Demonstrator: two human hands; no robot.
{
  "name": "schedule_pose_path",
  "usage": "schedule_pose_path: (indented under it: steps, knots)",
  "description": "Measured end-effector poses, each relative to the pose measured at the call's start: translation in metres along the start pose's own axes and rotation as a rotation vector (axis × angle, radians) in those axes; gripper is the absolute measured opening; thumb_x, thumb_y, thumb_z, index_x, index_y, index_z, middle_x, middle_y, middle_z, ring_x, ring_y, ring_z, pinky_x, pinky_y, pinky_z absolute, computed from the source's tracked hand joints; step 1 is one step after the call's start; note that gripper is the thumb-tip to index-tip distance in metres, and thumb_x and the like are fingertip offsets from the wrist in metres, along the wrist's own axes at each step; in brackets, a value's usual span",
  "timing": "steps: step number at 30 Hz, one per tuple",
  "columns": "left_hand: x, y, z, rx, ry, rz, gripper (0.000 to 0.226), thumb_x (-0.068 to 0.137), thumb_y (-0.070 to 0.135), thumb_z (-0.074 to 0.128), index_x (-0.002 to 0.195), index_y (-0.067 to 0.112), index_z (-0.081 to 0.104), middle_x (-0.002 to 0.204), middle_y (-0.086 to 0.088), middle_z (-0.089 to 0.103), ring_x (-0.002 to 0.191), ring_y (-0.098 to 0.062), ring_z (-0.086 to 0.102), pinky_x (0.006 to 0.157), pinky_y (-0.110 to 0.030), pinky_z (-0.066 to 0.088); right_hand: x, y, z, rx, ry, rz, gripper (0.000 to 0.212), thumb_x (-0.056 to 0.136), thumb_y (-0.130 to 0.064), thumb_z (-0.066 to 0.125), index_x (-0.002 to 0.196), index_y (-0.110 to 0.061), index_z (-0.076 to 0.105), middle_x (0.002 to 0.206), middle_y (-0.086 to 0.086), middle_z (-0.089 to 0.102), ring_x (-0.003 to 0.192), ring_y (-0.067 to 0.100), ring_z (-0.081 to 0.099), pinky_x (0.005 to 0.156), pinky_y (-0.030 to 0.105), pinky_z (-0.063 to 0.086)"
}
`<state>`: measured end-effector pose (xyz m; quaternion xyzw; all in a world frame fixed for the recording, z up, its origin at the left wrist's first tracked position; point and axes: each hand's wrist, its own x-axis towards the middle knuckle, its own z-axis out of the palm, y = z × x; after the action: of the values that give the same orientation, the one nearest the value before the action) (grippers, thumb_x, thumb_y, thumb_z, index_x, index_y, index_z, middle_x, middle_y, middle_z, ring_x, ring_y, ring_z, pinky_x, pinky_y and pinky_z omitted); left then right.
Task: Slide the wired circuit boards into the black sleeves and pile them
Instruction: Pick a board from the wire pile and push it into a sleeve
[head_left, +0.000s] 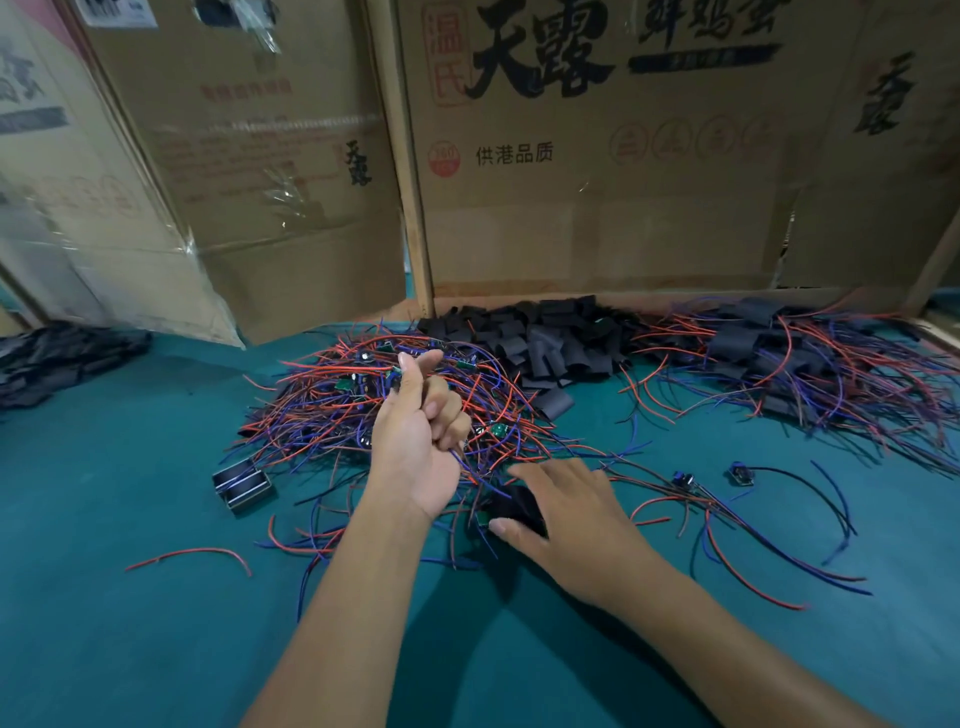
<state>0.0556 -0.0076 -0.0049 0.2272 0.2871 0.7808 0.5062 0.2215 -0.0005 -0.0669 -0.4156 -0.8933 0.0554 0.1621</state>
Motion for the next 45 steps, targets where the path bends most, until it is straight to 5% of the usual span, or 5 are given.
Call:
schedule_pose_path:
  steps: [11,19,26,36,45]
  knots:
    - [-0.007,0.002,0.001,-0.299,-0.194,-0.138,0.037,0.104,0.042,0.037,0.088,0.016,0.056,0.051,0.008,0.026,0.045,-0.008,0.009,0.034,-0.020,0.016,-0.002,0.010,-0.014,0.531,0.206,0.086,0.053,0.083,-0.041,0.072,0.131,-0.031,0.049,0.114,-0.009,0.052,0.099,-0.002,0.050,0.089,0.016,0.039]
    - [-0.025,-0.021,0.020,-0.247,-0.360,-0.344,0.035,0.102,0.044,0.039,0.089,0.015,0.055,0.055,0.008,0.018,0.042,-0.007,0.012,0.034,-0.017,0.016,-0.001,-0.004,-0.035,1.848,-0.015,0.232,0.034,0.088,-0.010,0.056,0.119,0.003,0.058,0.099,0.016,0.067,0.085,0.023,0.065,0.069,0.030,0.053]
    - [-0.029,-0.028,0.023,-0.141,-0.409,-0.423,0.034,0.100,0.045,0.045,0.088,0.015,0.059,0.055,0.008,0.017,0.043,-0.007,0.011,0.034,-0.018,0.015,-0.002,0.003,-0.037,1.876,-0.128,0.325,0.035,0.087,-0.031,0.059,0.106,-0.001,0.062,0.091,0.019,0.068,0.075,0.022,0.067,0.071,0.031,0.058]
    - [-0.020,-0.001,0.015,-0.394,-0.337,-0.315,0.034,0.102,0.041,0.041,0.087,0.014,0.055,0.055,0.008,0.017,0.043,-0.008,0.012,0.034,-0.025,0.017,-0.005,0.020,-0.039,1.933,-0.255,0.251,0.047,0.084,-0.006,0.060,0.121,0.022,0.050,0.121,0.027,0.058,0.108,0.029,0.060,0.092,0.029,0.053]
    - [-0.021,0.007,0.010,-0.690,-0.375,-0.398,0.037,0.106,0.038,0.040,0.091,0.007,0.052,0.056,0.006,0.020,0.045,-0.009,0.015,0.039,-0.021,0.009,-0.016,0.029,-0.043,1.317,-0.365,0.050,0.037,0.084,0.001,0.070,0.118,-0.010,0.062,0.116,0.017,0.067,0.104,0.021,0.062,0.102,0.034,0.044]
